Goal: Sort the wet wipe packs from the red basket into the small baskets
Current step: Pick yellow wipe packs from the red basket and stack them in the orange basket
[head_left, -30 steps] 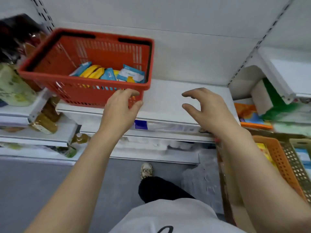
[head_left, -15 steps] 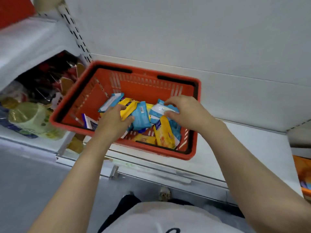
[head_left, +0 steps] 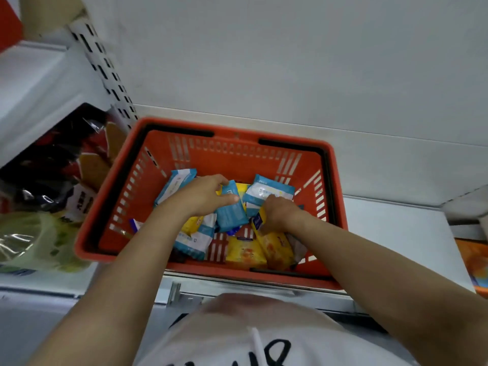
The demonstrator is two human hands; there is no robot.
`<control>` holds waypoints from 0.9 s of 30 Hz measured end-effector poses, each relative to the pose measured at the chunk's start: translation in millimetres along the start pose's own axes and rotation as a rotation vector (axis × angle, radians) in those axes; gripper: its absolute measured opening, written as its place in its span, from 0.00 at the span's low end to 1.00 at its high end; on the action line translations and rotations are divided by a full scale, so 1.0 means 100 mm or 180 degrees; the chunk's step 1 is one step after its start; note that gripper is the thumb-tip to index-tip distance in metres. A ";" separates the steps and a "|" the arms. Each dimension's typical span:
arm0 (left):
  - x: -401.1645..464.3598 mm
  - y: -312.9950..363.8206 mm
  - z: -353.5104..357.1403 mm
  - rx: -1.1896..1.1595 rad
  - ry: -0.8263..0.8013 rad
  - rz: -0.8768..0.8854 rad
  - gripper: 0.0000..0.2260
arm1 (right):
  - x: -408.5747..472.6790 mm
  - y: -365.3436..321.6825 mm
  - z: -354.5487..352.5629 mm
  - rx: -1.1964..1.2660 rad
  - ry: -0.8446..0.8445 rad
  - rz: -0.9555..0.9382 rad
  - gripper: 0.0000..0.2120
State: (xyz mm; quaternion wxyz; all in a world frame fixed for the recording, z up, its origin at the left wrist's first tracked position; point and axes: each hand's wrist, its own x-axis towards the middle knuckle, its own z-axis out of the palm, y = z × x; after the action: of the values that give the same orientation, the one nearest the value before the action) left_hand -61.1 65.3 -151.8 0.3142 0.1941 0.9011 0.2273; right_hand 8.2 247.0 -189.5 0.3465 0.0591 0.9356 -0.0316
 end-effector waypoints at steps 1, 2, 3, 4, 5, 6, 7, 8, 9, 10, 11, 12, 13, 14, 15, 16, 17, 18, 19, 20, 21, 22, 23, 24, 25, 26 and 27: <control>0.01 -0.01 -0.02 -0.0015 -0.0115 0.0039 0.30 | 0.01 0.00 -0.01 0.0109 0.0051 0.0042 0.28; 0.03 -0.01 -0.05 -0.0001 -0.0204 0.0074 0.30 | 0.01 0.02 -0.04 0.0240 0.0126 0.0112 0.25; 0.05 -0.01 -0.07 0.0029 -0.0266 0.0106 0.30 | 0.00 0.06 -0.09 0.0428 0.0241 0.0202 0.22; 0.07 -0.01 -0.08 0.0045 -0.0311 0.0137 0.29 | -0.03 0.12 -0.16 0.0662 0.0364 0.0311 0.21; 0.09 -0.01 -0.09 0.0017 -0.0368 0.0166 0.28 | -0.09 0.19 -0.24 0.0918 0.0509 0.0392 0.22; 0.12 0.00 -0.10 -0.0055 -0.0467 0.0202 0.27 | -0.17 0.26 -0.30 0.1183 0.0684 0.0444 0.21; 0.15 0.01 -0.09 -0.0132 -0.0623 0.0255 0.26 | -0.28 0.33 -0.35 0.1444 0.0886 0.0458 0.19; 0.18 0.02 -0.06 -0.0168 -0.0836 0.0335 0.25 | -0.38 0.40 -0.39 0.1716 0.1090 0.0476 0.16; 0.23 0.04 -0.02 -0.0145 -0.1103 0.0439 0.24 | -0.49 0.45 -0.40 0.2011 0.1272 0.0499 0.14; 0.27 0.07 0.03 -0.0102 -0.1415 0.0539 0.24 | -0.58 0.49 -0.41 0.2286 0.1418 0.0524 0.13; 0.31 0.12 0.10 -0.0069 -0.1751 0.0603 0.24 | -0.67 0.51 -0.40 0.2461 0.1526 0.0562 0.14; 0.36 0.16 0.19 -0.0022 -0.2067 0.0637 0.25 | -0.75 0.52 -0.39 0.2541 0.1601 0.0604 0.16; 0.40 0.19 0.28 0.0084 -0.2319 0.0662 0.26 | -0.82 0.52 -0.37 0.2614 0.1655 0.0622 0.17; 0.45 0.21 0.38 0.0246 -0.2505 0.0673 0.27 | -0.88 0.51 -0.35 0.2720 0.1681 0.0611 0.17; 0.50 0.20 0.47 0.0406 -0.2636 0.0641 0.27 | -0.95 0.51 -0.33 0.2851 0.1681 0.0581 0.17; 0.53 0.18 0.55 0.0499 -0.2721 0.0527 0.28 | -1.01 0.51 -0.30 0.2968 0.1667 0.0540 0.17; 0.56 0.14 0.61 0.0504 -0.2793 0.0356 0.29 | -1.06 0.51 -0.28 0.3049 0.1649 0.0509 0.16; 0.57 0.09 0.66 0.0444 -0.2860 0.0204 0.30 | -1.10 0.51 -0.25 0.3093 0.1635 0.0488 0.16; 0.59 0.05 0.68 0.0335 -0.2906 0.0088 0.31 | -1.13 0.51 -0.23 0.3112 0.1629 0.0484 0.15; 0.60 0.02 0.69 0.0224 -0.2951 -0.0007 0.33 | -1.15 0.51 -0.22 0.3121 0.1634 0.0493 0.15; 0.60 0.00 0.69 0.0158 -0.3023 -0.0077 0.33 | -1.16 0.51 -0.21 0.3118 0.1648 0.0503 0.15; 0.60 0.00 0.69 0.0182 -0.3120 -0.0109 0.33 | -1.16 0.50 -0.20 0.3107 0.1663 0.0515 0.15; 0.59 0.00 0.68 0.0261 -0.3200 -0.0123 0.31 | -1.16 0.50 -0.20 0.3095 0.1676 0.0522 0.15; 0.58 0.01 0.66 0.0360 -0.3249 -0.0138 0.31 | -1.16 0.50 -0.21 0.3091 0.1676 0.0520 0.15; 0.57 0.01 0.65 0.0442 -0.3287 -0.0157 0.31 | -1.15 0.49 -0.21 0.3098 0.1662 0.0519 0.15; 0.56 0.01 0.64 0.0516 -0.3327 -0.0161 0.34 | -1.15 0.49 -0.21 0.3111 0.1641 0.0515 0.15; 0.57 0.01 0.63 0.0582 -0.3374 -0.0151 0.38 | -1.15 0.48 -0.21 0.3125 0.1624 0.0512 0.15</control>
State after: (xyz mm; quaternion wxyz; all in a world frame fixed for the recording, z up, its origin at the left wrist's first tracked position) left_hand -60.9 112.1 -222.1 0.7129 0.2883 0.6392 0.0117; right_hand 87.2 287.0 -99.5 0.0422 0.2906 0.8578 -0.4218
